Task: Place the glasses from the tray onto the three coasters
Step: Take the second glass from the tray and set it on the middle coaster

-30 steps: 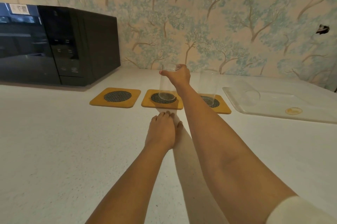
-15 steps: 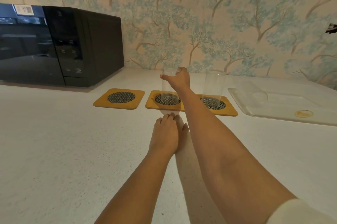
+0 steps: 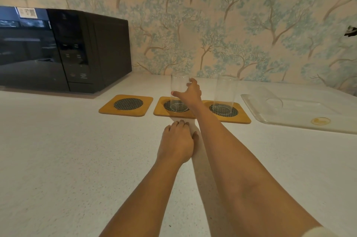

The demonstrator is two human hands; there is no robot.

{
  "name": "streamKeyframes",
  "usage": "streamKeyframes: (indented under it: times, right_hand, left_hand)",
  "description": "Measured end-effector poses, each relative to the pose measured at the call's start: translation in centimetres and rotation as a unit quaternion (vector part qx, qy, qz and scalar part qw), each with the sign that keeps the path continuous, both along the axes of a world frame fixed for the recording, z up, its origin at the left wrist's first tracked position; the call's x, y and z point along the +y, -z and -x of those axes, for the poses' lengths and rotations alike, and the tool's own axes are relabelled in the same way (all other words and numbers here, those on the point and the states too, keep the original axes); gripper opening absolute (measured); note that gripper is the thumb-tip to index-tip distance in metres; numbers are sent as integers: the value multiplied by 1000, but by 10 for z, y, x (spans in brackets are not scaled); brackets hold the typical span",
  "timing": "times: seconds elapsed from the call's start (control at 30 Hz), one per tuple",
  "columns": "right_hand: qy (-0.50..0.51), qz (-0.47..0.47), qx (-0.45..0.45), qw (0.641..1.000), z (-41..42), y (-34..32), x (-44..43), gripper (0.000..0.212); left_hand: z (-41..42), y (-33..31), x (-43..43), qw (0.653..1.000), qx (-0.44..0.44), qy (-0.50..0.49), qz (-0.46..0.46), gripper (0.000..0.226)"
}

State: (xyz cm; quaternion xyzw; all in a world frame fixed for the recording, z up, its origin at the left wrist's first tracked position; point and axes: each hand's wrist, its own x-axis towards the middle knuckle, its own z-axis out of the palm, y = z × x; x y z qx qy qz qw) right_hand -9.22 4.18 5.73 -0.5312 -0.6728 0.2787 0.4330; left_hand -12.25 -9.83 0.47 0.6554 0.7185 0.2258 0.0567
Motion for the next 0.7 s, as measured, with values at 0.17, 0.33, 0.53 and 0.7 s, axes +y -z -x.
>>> streamKeyframes:
  times: [0.17, 0.33, 0.53, 0.7]
  right_hand:
    - [-3, -8, 10, 1000, -1, 3, 2, 86]
    - [-11, -8, 20, 1000, -1, 3, 3, 85]
    - [-12, -15, 15, 1000, -1, 7, 4, 85]
    - [8, -28, 33, 999, -6, 9, -3, 90]
  left_hand:
    - [0, 0, 1, 1000, 7, -3, 4, 44]
    - [1, 1, 2, 1000, 10, -5, 1, 44]
    - [1, 2, 3, 1000, -10, -4, 1, 44]
    - [3, 7, 10, 1000, 22, 0, -9, 45]
